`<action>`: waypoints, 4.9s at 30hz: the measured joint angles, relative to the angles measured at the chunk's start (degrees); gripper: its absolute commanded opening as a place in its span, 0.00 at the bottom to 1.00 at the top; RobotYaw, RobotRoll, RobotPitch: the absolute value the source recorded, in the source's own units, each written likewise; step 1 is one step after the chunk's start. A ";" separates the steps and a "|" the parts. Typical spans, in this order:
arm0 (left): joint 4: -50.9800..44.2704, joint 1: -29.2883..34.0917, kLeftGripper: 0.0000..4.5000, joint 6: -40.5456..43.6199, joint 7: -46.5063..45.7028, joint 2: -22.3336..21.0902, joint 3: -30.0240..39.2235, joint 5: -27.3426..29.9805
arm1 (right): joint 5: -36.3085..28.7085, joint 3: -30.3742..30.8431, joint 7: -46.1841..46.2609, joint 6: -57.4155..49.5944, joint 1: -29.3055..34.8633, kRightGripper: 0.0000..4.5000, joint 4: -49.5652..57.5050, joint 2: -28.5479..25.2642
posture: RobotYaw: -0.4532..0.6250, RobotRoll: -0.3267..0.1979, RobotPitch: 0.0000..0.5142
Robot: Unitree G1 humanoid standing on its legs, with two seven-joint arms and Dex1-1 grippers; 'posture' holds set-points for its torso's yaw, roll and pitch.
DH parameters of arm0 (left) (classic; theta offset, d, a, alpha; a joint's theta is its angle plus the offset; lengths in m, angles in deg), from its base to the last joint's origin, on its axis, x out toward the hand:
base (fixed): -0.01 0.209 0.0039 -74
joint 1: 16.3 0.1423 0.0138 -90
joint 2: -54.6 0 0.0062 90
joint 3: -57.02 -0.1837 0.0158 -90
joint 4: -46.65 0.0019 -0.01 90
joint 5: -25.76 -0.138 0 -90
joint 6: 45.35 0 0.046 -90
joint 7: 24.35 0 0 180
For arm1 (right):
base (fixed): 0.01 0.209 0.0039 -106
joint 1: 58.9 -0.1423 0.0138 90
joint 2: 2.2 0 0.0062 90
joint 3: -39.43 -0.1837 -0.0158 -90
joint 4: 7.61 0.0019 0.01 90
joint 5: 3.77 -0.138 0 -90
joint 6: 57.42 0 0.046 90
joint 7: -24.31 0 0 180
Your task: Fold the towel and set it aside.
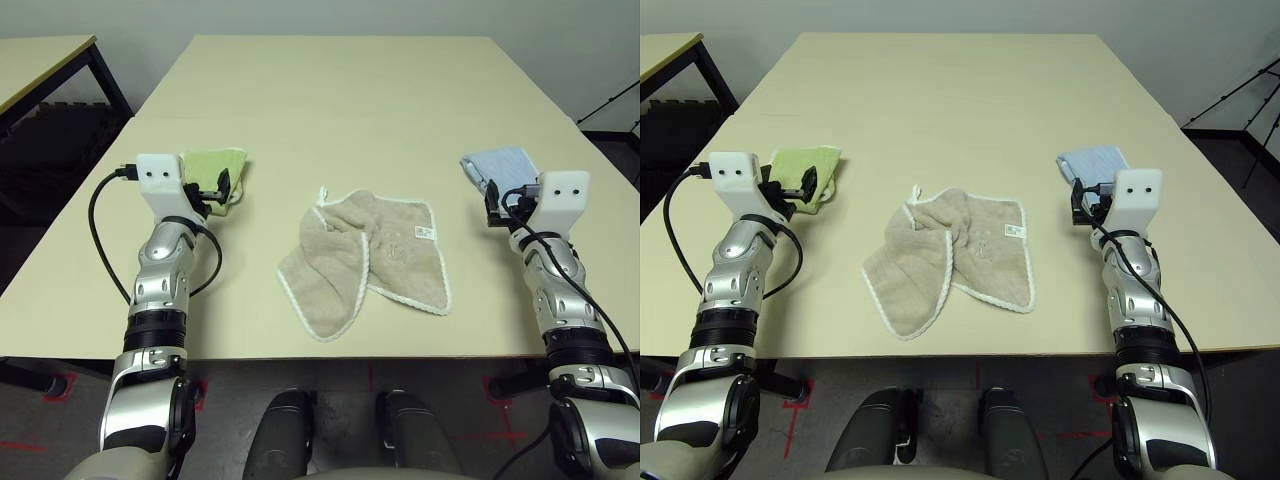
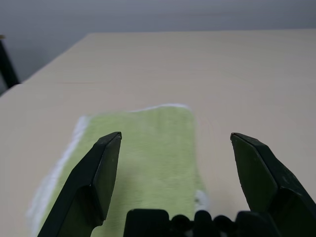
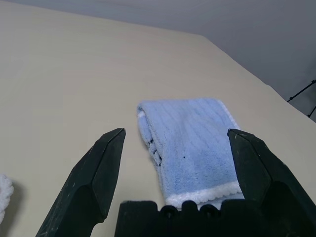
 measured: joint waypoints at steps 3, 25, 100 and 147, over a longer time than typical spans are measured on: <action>-0.28 -0.34 1.00 1.16 5.11 -0.68 -0.44 2.06 | 0.01 0.01 -0.23 -0.09 -0.13 1.00 -0.02 0.00 | 0.51 0.62 0.14; -16.31 4.82 1.00 7.91 44.07 -13.37 -8.73 10.80 | 0.56 0.13 -3.07 -0.11 -2.32 1.00 -2.76 -2.04 | 0.53 0.62 0.13; -9.04 4.25 1.00 -1.46 50.44 -13.62 -10.99 9.45 | -8.89 10.06 -26.47 -48.26 -14.32 1.00 0.38 -7.10 | 0.53 0.62 0.16; -9.36 6.55 1.00 -1.81 49.25 -13.91 -11.09 8.02 | -5.15 9.94 -33.55 -48.98 -28.96 0.00 -17.63 -3.00 | 0.55 0.62 0.21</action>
